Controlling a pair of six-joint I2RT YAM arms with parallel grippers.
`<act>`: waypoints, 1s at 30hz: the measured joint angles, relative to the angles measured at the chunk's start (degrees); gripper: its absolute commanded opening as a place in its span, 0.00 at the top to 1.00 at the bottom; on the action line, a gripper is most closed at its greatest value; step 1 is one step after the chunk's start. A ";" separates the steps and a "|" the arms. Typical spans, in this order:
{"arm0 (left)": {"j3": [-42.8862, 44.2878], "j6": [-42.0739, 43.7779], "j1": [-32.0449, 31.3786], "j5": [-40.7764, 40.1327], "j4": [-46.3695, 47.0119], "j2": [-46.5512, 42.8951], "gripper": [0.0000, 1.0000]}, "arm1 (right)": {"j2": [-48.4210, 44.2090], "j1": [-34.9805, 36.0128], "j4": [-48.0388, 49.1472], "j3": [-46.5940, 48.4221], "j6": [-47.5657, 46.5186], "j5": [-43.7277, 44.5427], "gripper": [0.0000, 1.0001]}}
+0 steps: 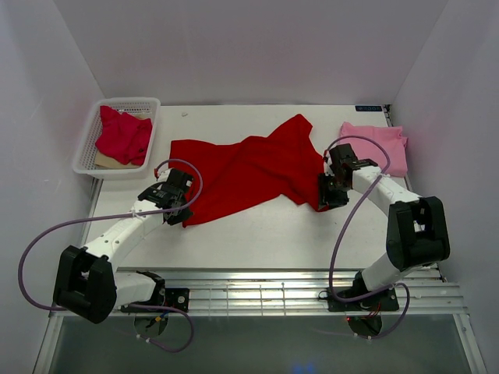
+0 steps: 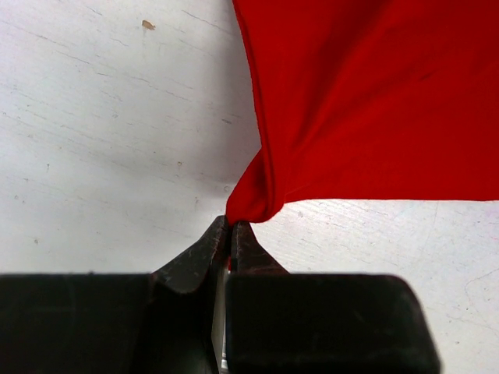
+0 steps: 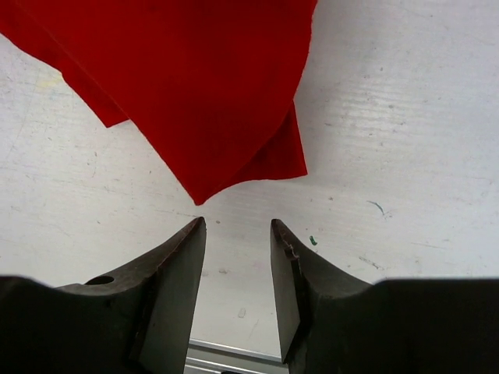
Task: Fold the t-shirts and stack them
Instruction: Flatten out the tshirt
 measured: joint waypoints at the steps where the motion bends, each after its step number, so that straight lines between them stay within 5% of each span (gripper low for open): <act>1: 0.00 0.00 0.00 0.00 -0.02 0.02 1.00 | 0.24 0.00 0.63 -0.26 0.00 -0.37 0.55; 17: 0.00 -0.02 0.00 -0.04 -0.04 -0.09 1.00 | 7.34 1.57 5.62 -0.17 0.39 -4.37 0.55; 20: 0.00 -0.02 0.00 -0.22 -0.04 -0.09 1.00 | 8.85 1.79 6.01 0.72 0.57 -4.44 0.62; 24: 0.00 -0.04 0.00 -0.70 -0.04 -0.09 1.00 | 9.25 1.84 7.04 1.01 0.52 -4.20 0.87; 30: 0.85 0.31 0.00 -1.53 -0.04 -0.09 1.00 | 10.51 1.84 6.49 4.00 -0.33 -3.39 0.92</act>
